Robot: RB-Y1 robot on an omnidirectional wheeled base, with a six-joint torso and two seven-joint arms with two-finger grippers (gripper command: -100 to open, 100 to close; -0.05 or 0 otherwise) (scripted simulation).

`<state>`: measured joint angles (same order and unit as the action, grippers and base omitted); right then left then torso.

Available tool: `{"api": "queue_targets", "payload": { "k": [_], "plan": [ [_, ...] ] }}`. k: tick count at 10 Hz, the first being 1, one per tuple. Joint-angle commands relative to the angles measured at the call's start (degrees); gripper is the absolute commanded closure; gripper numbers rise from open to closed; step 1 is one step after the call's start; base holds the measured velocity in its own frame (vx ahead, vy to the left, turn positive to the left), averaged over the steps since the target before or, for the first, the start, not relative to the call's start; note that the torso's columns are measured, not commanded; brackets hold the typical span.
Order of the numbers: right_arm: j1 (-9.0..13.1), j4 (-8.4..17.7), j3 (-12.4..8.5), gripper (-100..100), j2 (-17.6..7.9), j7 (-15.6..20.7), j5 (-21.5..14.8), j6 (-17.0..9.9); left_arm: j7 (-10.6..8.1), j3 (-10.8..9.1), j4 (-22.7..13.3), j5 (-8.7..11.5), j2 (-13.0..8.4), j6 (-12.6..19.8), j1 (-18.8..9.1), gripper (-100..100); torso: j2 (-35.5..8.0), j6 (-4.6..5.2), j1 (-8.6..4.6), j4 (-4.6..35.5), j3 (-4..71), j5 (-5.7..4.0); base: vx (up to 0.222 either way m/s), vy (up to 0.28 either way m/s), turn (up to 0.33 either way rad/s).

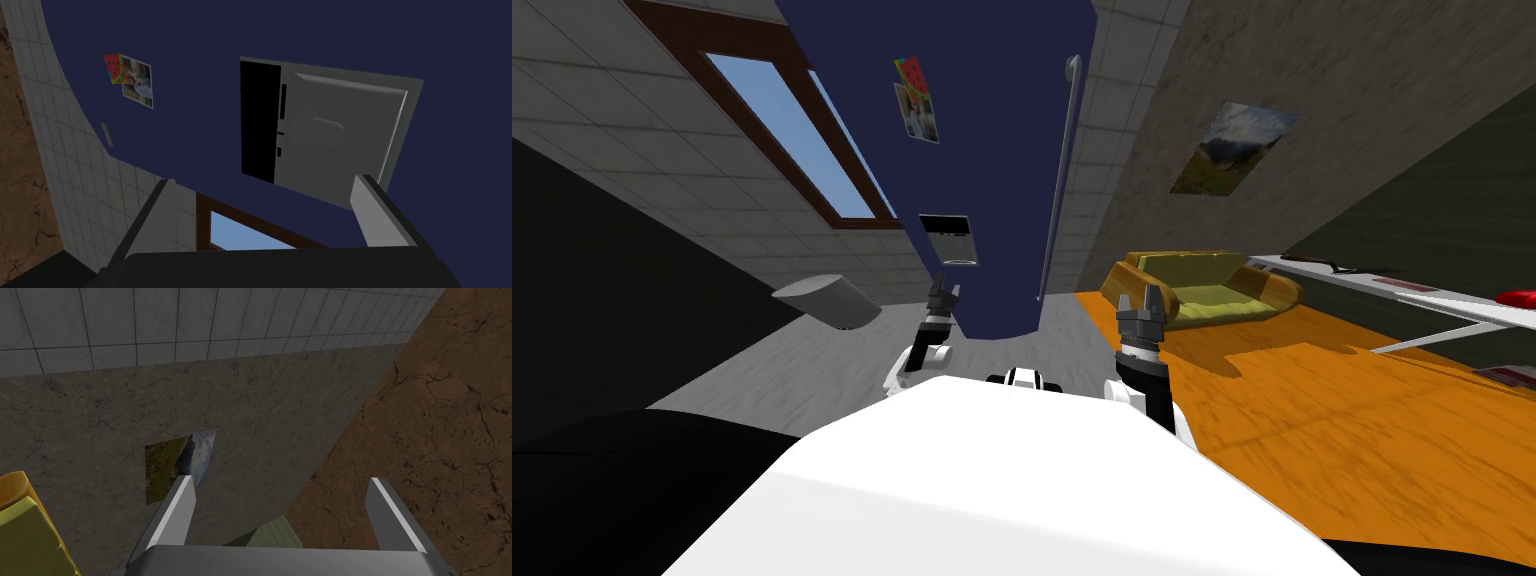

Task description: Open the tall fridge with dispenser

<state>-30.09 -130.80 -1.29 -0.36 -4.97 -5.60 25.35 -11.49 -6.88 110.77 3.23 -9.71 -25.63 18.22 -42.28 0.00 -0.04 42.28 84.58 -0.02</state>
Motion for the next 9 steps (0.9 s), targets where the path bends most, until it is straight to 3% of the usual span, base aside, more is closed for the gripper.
{"api": "queue_targets", "payload": {
  "k": [1,8,9],
  "plan": [
    [0.00,0.00,0.00,0,0.00,0.00,0.00,0.00,-0.35,-0.43,-3.63,0.73,-0.15,-0.69,-1.82,-100,0.03,0.00,-0.02,0.00,0.01,0.01,0.062,-0.109,0.033],
    [0.00,0.00,0.00,0,-0.01,0.00,0.00,0.00,-1.63,-2.15,-14.35,3.46,-0.63,-2.92,-8.84,-100,-0.03,0.00,0.06,0.01,-0.02,0.02,0.055,-0.112,0.043],
    [0.00,0.00,0.00,0,0.00,0.00,0.00,0.00,-1.63,-2.15,-15.59,3.46,-0.63,-2.92,-8.84,-100,-0.05,0.00,-0.07,0.02,-0.04,-0.01,0.034,-0.124,0.032]
  ]
}}
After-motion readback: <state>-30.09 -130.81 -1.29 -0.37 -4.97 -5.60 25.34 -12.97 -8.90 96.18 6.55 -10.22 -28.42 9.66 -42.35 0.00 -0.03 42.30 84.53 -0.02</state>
